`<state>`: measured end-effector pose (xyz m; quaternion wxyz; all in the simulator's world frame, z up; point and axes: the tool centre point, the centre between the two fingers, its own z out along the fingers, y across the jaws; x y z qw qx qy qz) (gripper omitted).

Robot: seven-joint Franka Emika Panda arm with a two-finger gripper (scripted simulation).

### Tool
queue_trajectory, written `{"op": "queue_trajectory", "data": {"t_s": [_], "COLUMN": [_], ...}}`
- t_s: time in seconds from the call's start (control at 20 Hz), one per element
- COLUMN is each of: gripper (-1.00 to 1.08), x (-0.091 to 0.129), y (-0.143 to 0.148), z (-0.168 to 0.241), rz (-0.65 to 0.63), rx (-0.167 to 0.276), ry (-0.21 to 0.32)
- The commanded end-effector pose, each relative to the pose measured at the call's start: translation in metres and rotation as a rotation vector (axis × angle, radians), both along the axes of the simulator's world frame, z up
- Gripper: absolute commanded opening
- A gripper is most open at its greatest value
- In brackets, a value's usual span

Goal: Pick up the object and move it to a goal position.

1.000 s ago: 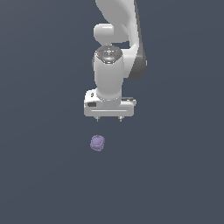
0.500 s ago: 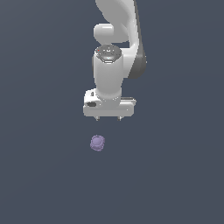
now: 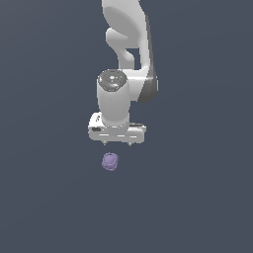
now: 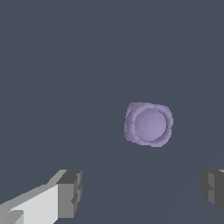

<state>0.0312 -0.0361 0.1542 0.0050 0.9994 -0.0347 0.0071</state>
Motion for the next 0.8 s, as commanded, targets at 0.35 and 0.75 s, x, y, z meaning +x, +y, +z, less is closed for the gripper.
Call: {"op": "queue_trajectory", "data": {"t_s": [0.35, 0.75], "gripper": [1.0, 1.0], "x": [0.022, 0.027], "y": [-0.031, -0.04], "z": [-0.05, -0.065], "rz": [-0.122, -0.155], "rx": [0.01, 0.012], "ry": [0.01, 0.013]}}
